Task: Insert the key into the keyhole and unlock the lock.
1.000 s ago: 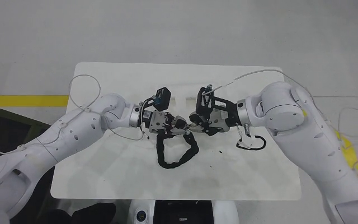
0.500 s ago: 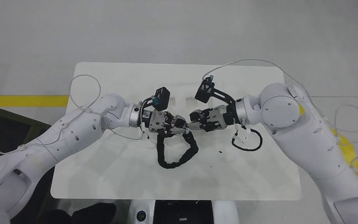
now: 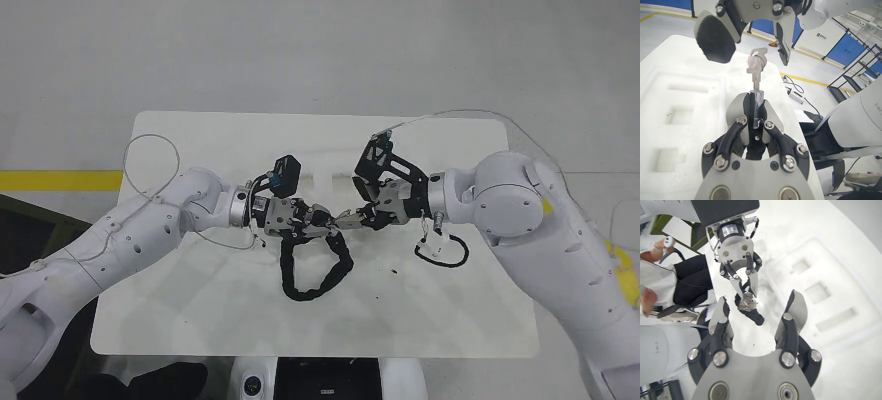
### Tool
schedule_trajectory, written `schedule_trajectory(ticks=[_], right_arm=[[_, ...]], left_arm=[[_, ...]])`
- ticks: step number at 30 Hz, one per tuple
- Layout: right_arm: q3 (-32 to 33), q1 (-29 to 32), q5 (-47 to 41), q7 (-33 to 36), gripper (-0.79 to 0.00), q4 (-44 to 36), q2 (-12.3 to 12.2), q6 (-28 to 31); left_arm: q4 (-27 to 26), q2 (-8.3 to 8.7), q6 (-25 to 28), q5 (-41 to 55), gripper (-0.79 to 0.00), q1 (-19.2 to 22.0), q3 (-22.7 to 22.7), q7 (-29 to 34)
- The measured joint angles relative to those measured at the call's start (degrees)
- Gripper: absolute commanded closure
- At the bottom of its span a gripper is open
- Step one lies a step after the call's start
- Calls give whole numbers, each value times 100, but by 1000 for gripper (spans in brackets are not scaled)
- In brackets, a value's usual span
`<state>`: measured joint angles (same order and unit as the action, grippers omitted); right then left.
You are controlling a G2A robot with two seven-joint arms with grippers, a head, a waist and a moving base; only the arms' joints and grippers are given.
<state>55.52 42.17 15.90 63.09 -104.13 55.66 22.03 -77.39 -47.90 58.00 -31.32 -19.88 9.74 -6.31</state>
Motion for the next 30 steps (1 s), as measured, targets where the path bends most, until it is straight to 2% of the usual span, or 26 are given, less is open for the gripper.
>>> schedule_trajectory(ticks=[1,3,4,6,9,11,23,28,29,30], right_arm=[[59,74,107,-62,-782,-51,-21,137],[143,169,245,-127,-720,-119,-52,319],[195,223,329,-163,-585,-164,-70,427],[263,290,463,-214,-502,-238,-94,572],[346,380,660,-316,-465,-367,-124,771],[374,425,792,-369,-388,-451,-138,862],[174,366,1472,-551,-345,-645,-120,979],[78,308,1521,-490,-274,-663,-111,1057],[68,303,1519,-472,-225,-666,-112,1070],[61,300,1510,-458,-142,-666,-113,1077]], left_arm=[[2,2,0,-15,0,-2,0,-17],[6,4,0,-38,0,-3,0,-40],[6,6,0,-56,0,-3,0,-55],[5,8,0,-78,0,-5,0,-85],[7,12,0,-100,0,-13,0,-120],[7,14,0,-110,0,-15,0,-130],[-20,-5,0,-72,0,-24,0,-54],[-14,-14,0,-42,0,-18,0,-35],[-13,-15,0,-39,0,-16,0,-35],[-13,-15,0,-36,0,-14,0,-38]])
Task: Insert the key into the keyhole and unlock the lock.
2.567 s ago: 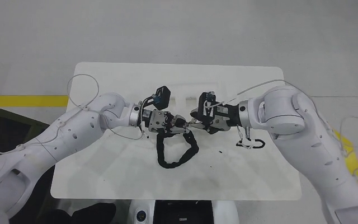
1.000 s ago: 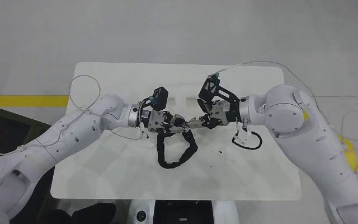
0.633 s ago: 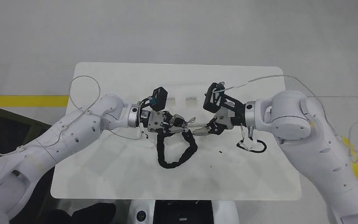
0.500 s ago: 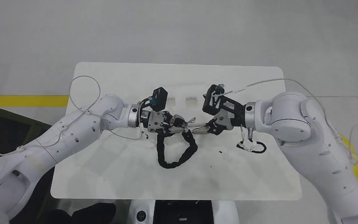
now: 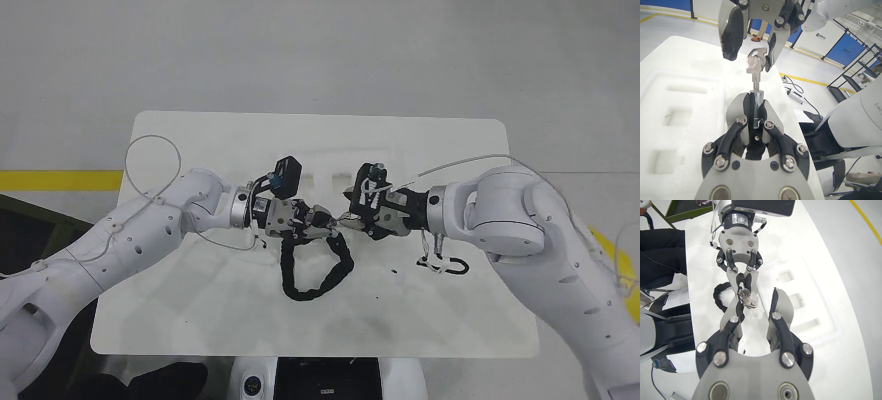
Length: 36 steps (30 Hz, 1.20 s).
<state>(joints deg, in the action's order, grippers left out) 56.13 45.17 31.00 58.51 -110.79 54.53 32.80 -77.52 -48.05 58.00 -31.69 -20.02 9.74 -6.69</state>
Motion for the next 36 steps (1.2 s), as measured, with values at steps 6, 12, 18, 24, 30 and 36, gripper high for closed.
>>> schedule_trajectory(ticks=[6,12,18,24,30,36], right_arm=[[-12,0,-150,15,0,35,-5,-7],[-101,-57,-453,251,0,94,-1,-112],[-235,-256,-1198,760,0,200,24,-505],[-398,-420,-1699,1031,0,304,76,-1135],[-600,-576,-2207,1246,0,447,151,-1882],[-753,-718,-2855,1250,0,769,252,-2795]], left_arm=[[-20,14,0,-14,0,9,0,-25],[-38,21,0,-49,0,8,0,-64],[-35,30,1,-97,0,9,0,-122],[-16,42,1,-155,0,-3,0,-203],[0,52,0,-232,0,-13,0,-281],[13,64,0,-306,0,-17,0,-360]])
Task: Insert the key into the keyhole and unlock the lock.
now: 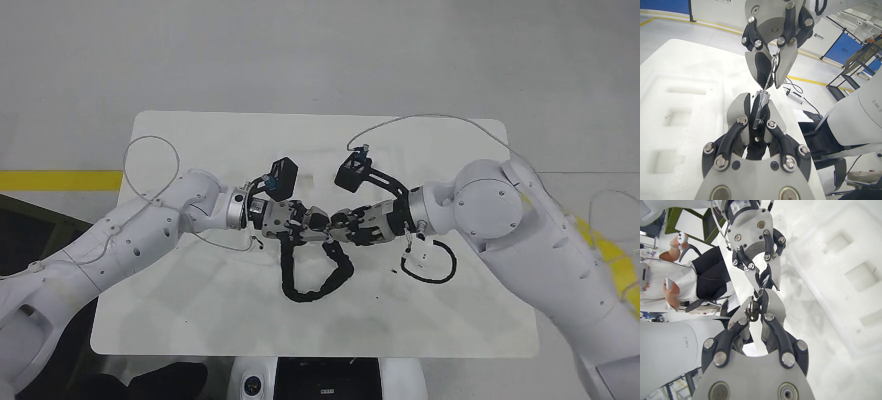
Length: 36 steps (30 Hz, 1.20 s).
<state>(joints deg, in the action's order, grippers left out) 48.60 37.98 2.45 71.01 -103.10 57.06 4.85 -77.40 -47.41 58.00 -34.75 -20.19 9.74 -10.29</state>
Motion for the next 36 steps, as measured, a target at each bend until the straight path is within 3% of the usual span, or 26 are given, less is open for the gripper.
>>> schedule_trajectory(ticks=[7,8,9,10,11,12,17,27,36], right_arm=[[-26,-69,-544,-30,0,177,67,-650],[-20,-68,-570,-41,-74,187,70,-679],[-14,-66,-589,-49,-219,193,72,-703],[-7,-65,-597,-52,-382,193,74,-721],[-3,-65,-596,-50,-711,192,75,-728],[0,-67,-590,-45,-785,189,75,-732],[26,-92,-428,-50,-785,151,73,-623],[506,246,104,-251,-785,173,-76,216],[1061,655,440,-309,-785,195,-241,520]], left_arm=[[4,18,0,-50,0,-5,0,-53],[2,19,0,-53,0,-7,0,-56],[1,21,0,-57,0,-7,0,-60],[0,22,0,-61,0,-9,0,-64],[-1,23,0,-64,0,-11,0,-66],[-1,24,0,-64,0,-15,0,-69],[-12,20,-2,-71,0,-21,1,-84],[2,30,0,-209,0,46,0,-269],[398,145,0,-848,0,238,0,-555]])
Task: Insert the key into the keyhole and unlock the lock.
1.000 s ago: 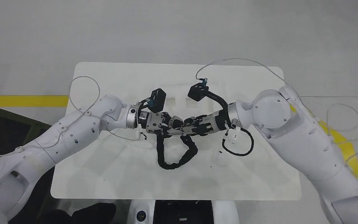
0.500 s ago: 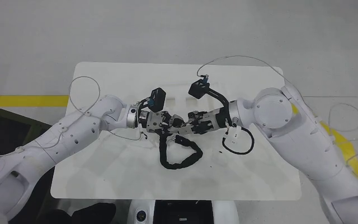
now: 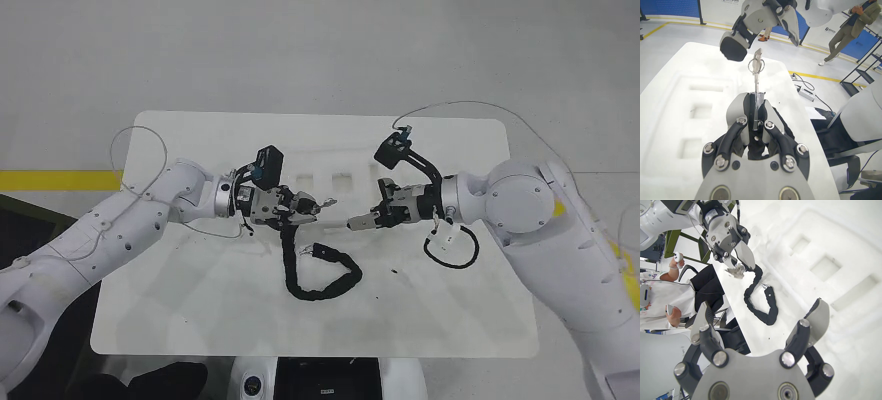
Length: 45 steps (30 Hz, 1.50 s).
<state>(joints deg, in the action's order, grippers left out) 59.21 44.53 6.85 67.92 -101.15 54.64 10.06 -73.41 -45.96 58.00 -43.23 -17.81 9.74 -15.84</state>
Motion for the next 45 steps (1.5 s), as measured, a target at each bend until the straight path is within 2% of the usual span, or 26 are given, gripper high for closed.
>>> schedule_trajectory(ticks=[5,6,7,8,9,10,13,17,20,27,34,45], right_arm=[[289,212,114,-63,-785,42,-76,-83],[349,257,131,-65,-785,46,-92,-126],[391,288,148,-71,-785,48,-102,-161],[428,313,170,-80,-785,47,-112,-188],[472,342,208,-98,-785,39,-124,-212],[502,360,245,-120,-785,32,-131,-223],[574,415,397,-246,-785,26,-151,-185],[596,451,665,-475,-785,117,-161,-13],[607,421,821,-682,-785,252,-159,155],[847,160,1128,-1242,-785,715,-165,386],[1083,-242,1671,-1693,-785,1284,-185,596],[1108,-827,2420,-1906,-785,1653,-179,409]], left_arm=[[246,35,0,-172,0,128,18,476],[295,33,-5,-153,-40,145,33,682],[319,26,-32,-123,-197,157,52,853],[322,15,-77,-78,-296,162,74,1014],[300,-5,-158,-32,-634,167,98,1236],[269,-22,-232,-2,-785,173,116,1407],[182,-85,-398,195,-785,158,190,1799],[227,-166,-348,369,-785,88,317,1814],[298,-219,-252,372,-785,49,474,1572],[490,-267,-117,-725,-785,103,1052,300],[1055,-302,3,-1903,-785,180,1548,-1320],[1656,-404,0,-3246,-785,441,1637,-2884]])
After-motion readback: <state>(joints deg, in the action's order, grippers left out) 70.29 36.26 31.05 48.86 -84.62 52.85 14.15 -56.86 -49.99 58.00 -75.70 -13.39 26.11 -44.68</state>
